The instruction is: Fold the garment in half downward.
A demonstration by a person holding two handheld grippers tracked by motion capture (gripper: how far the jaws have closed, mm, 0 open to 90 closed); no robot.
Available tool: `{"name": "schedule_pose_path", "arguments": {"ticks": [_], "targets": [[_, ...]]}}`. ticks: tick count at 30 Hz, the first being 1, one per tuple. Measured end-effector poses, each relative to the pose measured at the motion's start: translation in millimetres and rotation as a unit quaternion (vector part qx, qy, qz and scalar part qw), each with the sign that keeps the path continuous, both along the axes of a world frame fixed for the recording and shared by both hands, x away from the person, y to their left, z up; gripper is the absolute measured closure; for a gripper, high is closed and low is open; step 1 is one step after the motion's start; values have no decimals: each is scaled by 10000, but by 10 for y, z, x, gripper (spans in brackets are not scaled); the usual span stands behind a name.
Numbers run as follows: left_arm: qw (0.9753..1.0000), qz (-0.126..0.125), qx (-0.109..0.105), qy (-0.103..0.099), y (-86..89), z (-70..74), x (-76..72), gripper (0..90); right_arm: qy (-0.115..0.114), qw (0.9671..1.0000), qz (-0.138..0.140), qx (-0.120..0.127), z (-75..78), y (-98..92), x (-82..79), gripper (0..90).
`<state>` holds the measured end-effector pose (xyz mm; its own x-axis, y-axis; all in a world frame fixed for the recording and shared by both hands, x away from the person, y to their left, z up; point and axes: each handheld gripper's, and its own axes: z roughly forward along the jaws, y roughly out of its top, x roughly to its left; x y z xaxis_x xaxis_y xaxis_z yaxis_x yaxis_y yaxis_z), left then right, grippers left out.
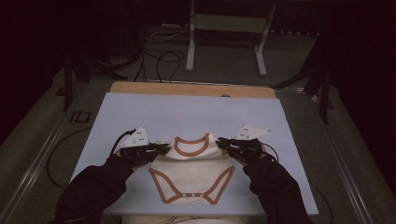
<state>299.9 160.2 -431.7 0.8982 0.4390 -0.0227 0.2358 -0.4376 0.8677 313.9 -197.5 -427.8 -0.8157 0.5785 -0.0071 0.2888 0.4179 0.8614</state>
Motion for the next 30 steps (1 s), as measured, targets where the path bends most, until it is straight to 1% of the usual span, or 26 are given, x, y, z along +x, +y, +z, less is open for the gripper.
{"name": "schedule_pose_path", "arguments": {"ticks": [2, 6, 10, 14, 15, 17, 18, 21, 23, 26, 28, 30], "targets": [[10000, -28, 1, 13, -5, -23, -34, 869, 19, 10000, 21, 6, -17, -5, -37, 822], [9999, -81, 4, 106, 3, -70, -105, 869, 77, 9999, 73, 31, -67, -12, -139, 822], [9998, -95, -21, 188, 32, -79, -169, 869, 140, 9998, 122, -3, -108, -19, -235, 822], [9995, -156, -16, 261, 27, -95, -229, 868, 170, 9998, 125, 26, -129, -35, -288, 822], [9995, -161, 29, 272, 30, -115, -238, 869, 175, 9998, 126, 33, -134, -39, -289, 821], [9992, -158, 32, 369, 44, -165, -238, 868, 257, 9996, 101, 91, -164, -49, -307, 821], [9991, -146, 31, 402, 48, -186, -241, 868, 293, 9994, 133, 102, -194, -50, -317, 821], [9985, -182, 55, 515, 44, -269, -270, 868, 407, 9990, 157, 67, -273, -36, -340, 820], [9982, -285, 133, 520, 43, -308, -298, 868, 467, 9987, 192, 13, -323, -24, -362, 820], [9972, -424, 71, 613, 46, -357, -332, 865, 537, 9982, 256, -13, -381, -14, -409, 819], [9966, -515, 112, 634, 46, -393, -364, 865, 567, 9980, 276, -11, -403, -13, -445, 819], [9956, -593, 133, 719, 42, -441, -392, 864, 599, 9978, 283, -5, -424, -16, -477, 816]]}}
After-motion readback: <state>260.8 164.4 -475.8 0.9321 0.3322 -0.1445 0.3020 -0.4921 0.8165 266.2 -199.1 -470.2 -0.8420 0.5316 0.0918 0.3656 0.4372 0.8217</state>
